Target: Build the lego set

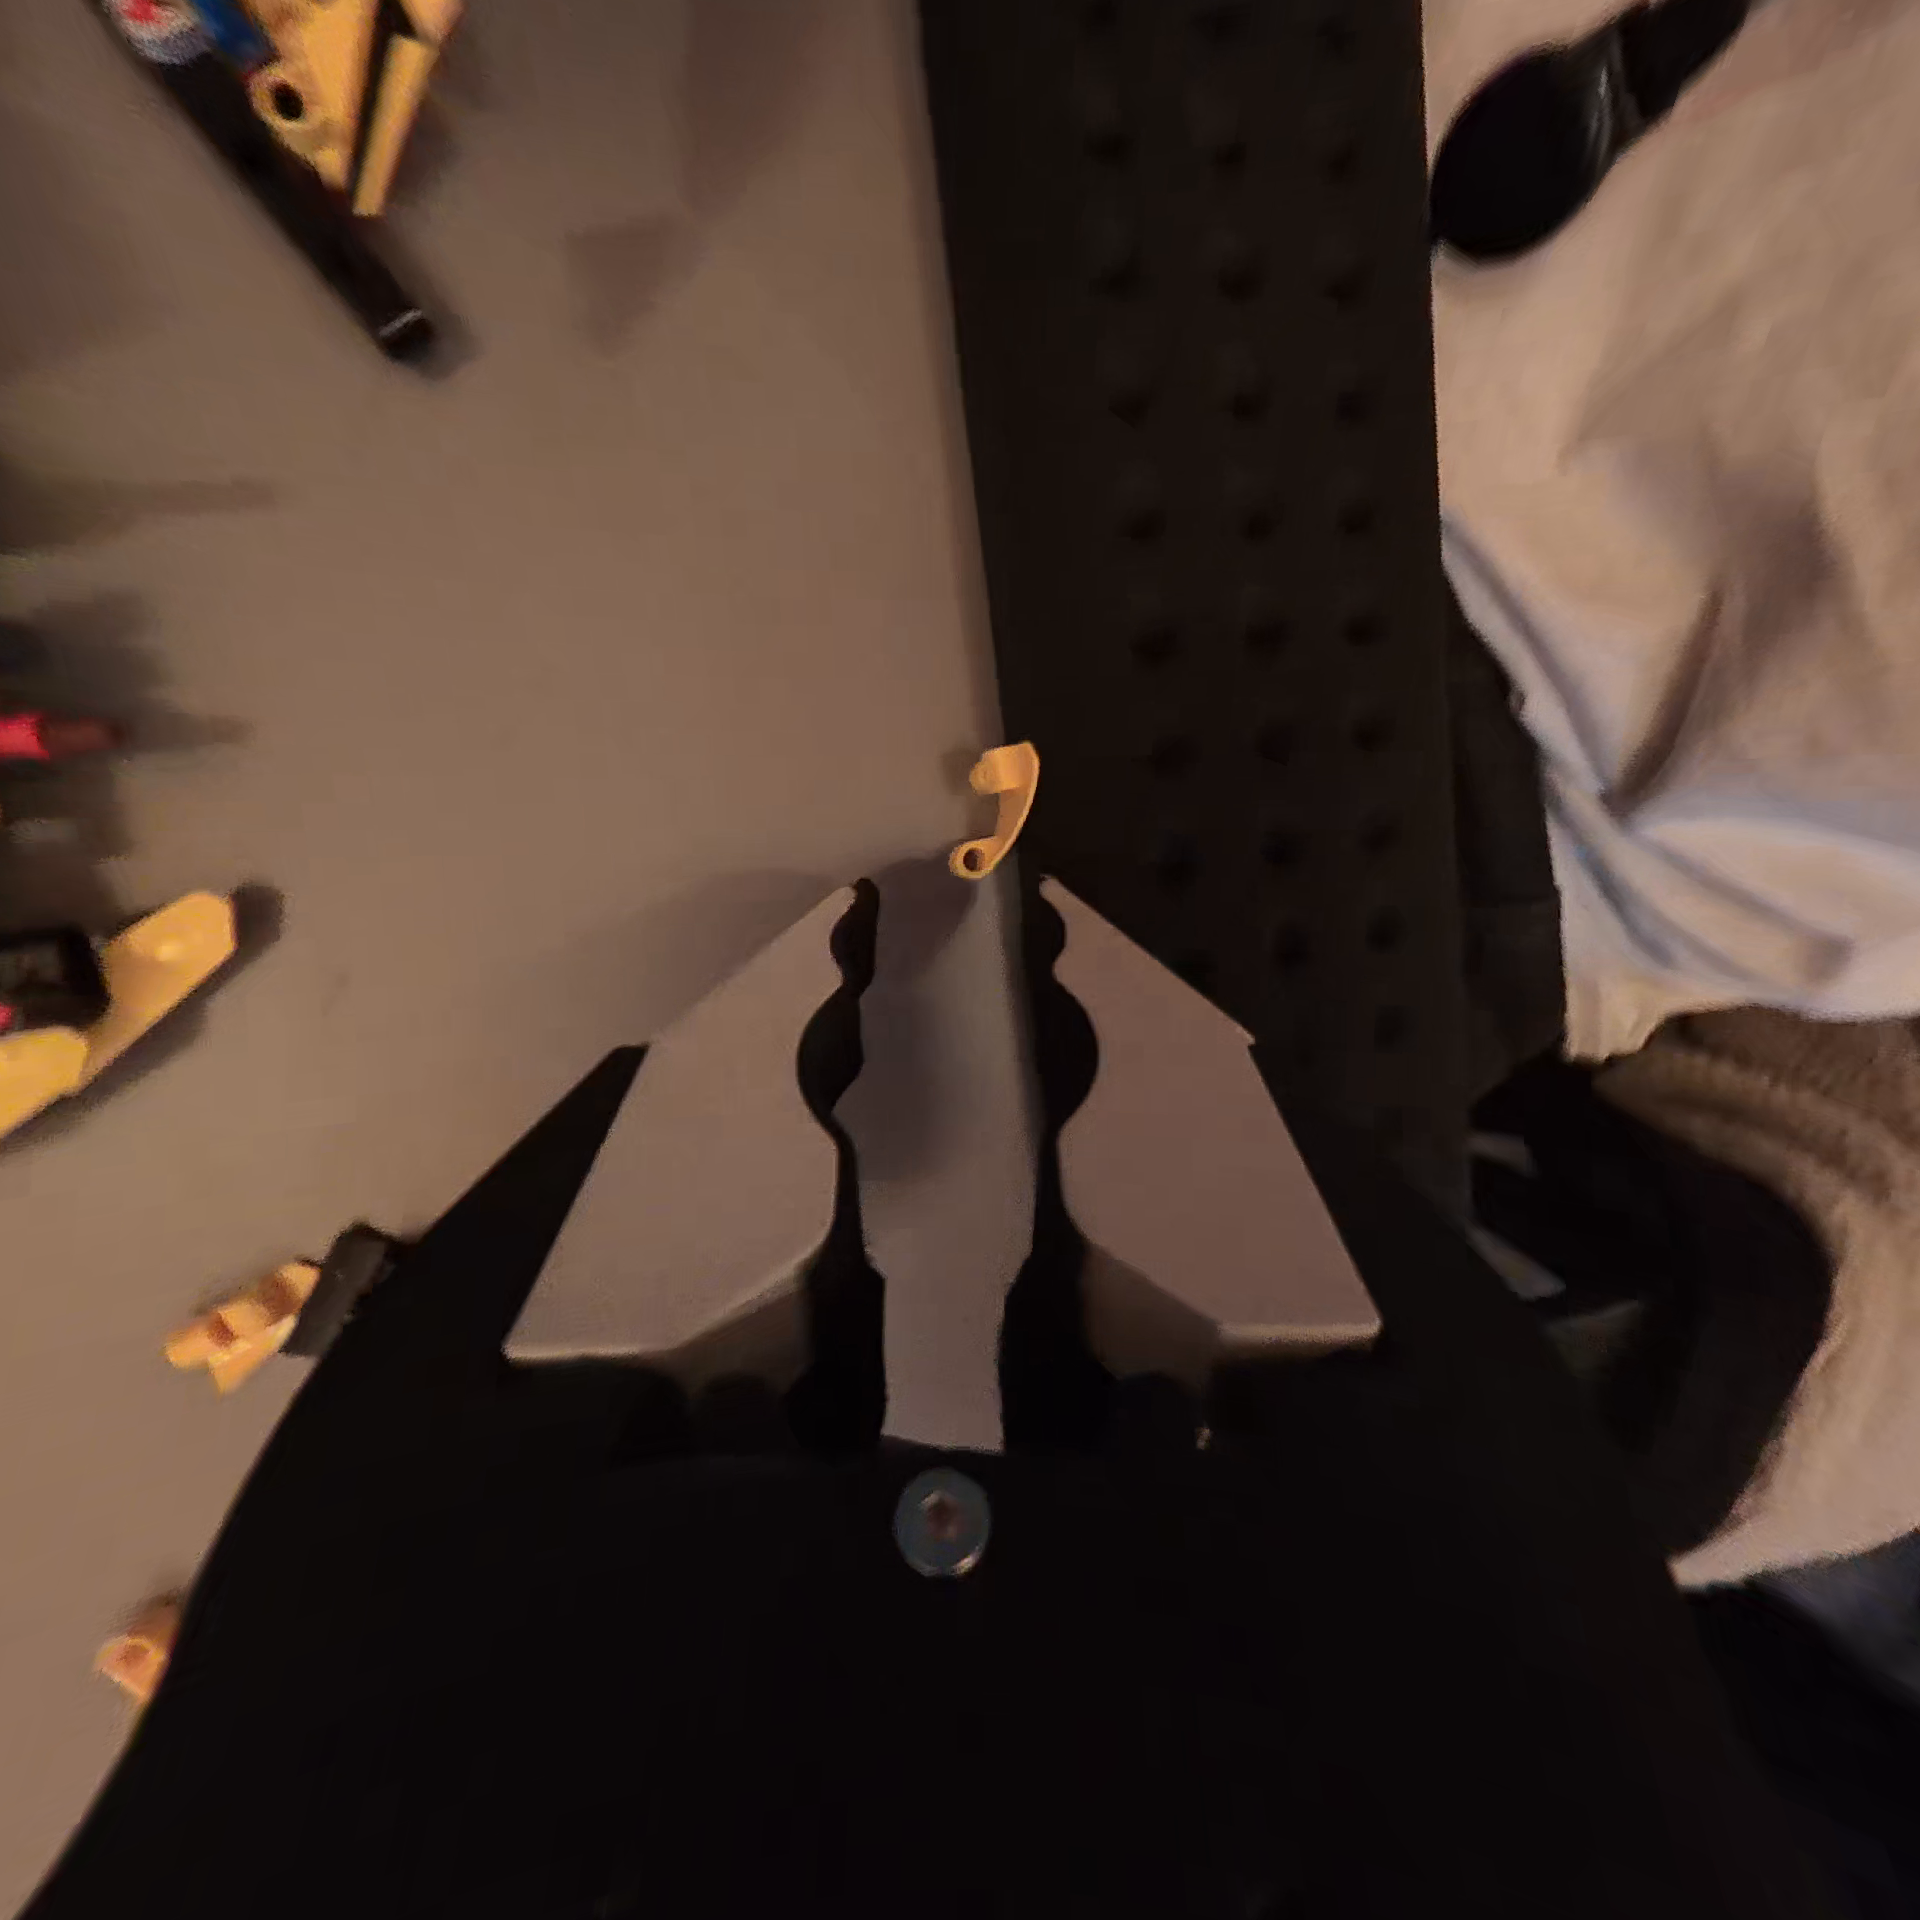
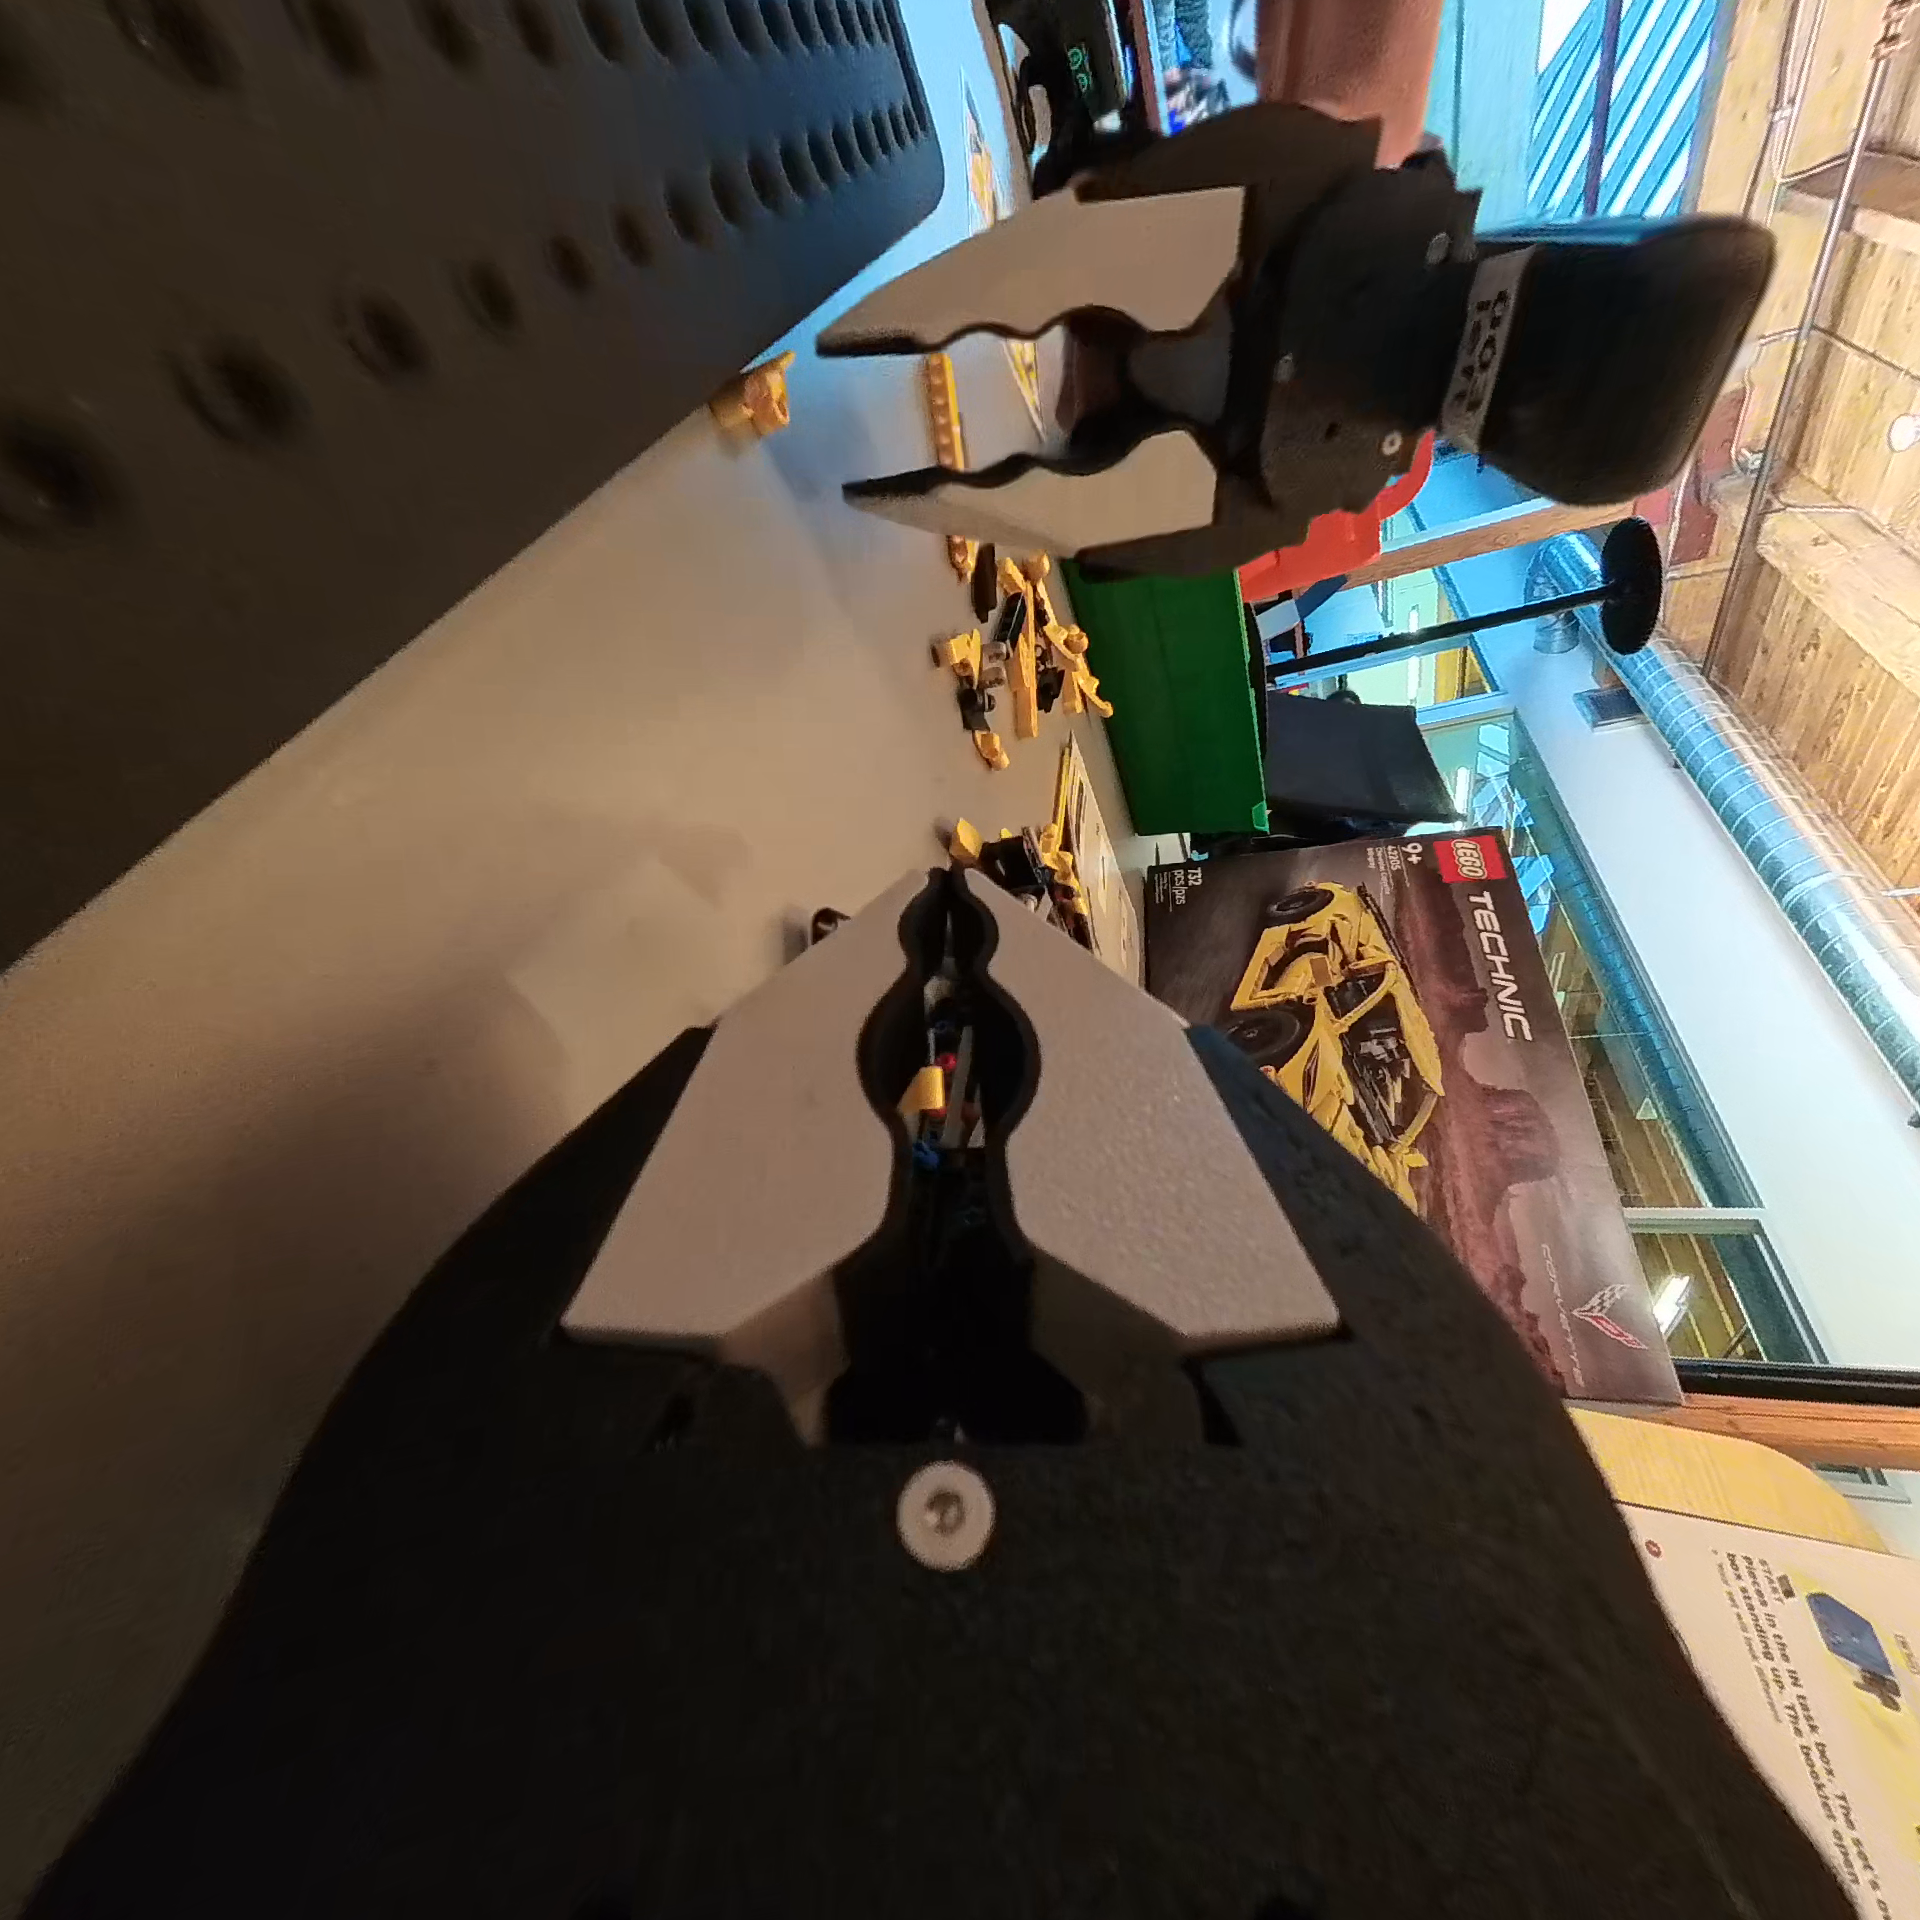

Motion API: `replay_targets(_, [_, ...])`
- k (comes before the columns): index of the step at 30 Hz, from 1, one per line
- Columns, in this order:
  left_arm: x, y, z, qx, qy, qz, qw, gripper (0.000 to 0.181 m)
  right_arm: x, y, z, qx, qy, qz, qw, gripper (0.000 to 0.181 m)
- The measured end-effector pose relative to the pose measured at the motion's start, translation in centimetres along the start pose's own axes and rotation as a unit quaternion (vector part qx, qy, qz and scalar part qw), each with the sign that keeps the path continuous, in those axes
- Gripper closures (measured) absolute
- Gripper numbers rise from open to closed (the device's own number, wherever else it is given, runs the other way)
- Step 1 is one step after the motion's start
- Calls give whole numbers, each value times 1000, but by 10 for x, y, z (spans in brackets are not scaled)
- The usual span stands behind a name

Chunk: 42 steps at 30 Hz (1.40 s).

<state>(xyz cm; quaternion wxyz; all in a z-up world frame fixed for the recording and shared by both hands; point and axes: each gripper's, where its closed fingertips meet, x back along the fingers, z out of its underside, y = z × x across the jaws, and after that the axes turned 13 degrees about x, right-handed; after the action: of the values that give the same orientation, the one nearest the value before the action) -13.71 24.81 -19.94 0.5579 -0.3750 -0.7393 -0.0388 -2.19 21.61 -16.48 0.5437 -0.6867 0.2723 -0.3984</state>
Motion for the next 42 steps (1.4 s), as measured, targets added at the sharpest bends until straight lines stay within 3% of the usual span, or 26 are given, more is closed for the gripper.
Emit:
replay_targets(6, [-15,0,-3,-106,41,-18,993,158,1,1,3,-1,2,0,1000,181])
replay_targets(10, [-18,-2,-2,-118,32,-12,992,172,2,-4,3,-4,0,11,1000,181])
replay_targets(13, [-17,2,-7,-86,5,-17,996,173,3,-12,2,-34,-9,27,999,181])
replay_targets(16, [-10,16,-24,10,-74,-34,997,173,6,-27,3,-90,-17,52,994,181])
replay_targets(18, [9,22,-55,113,-195,-23,974,173,10,-40,2,-118,-22,71,990,181])
replay_targets(22, [52,31,-105,268,-427,27,863,174,13,-67,8,-95,42,119,987,181])
replay_targets(26, [74,44,-119,321,-566,51,758,174,14,-89,14,10,124,155,980,181])
replay_targets(30, [92,48,-117,321,-639,103,691,174,3,-95,14,79,158,158,972,181])
replay_targets(33, [89,47,-112,320,-629,106,701,174,-9,-93,9,148,162,150,964,181])
replay_targets(42, [85,44,-105,326,-610,125,711,174,-20,-99,0,185,190,185,946,181])
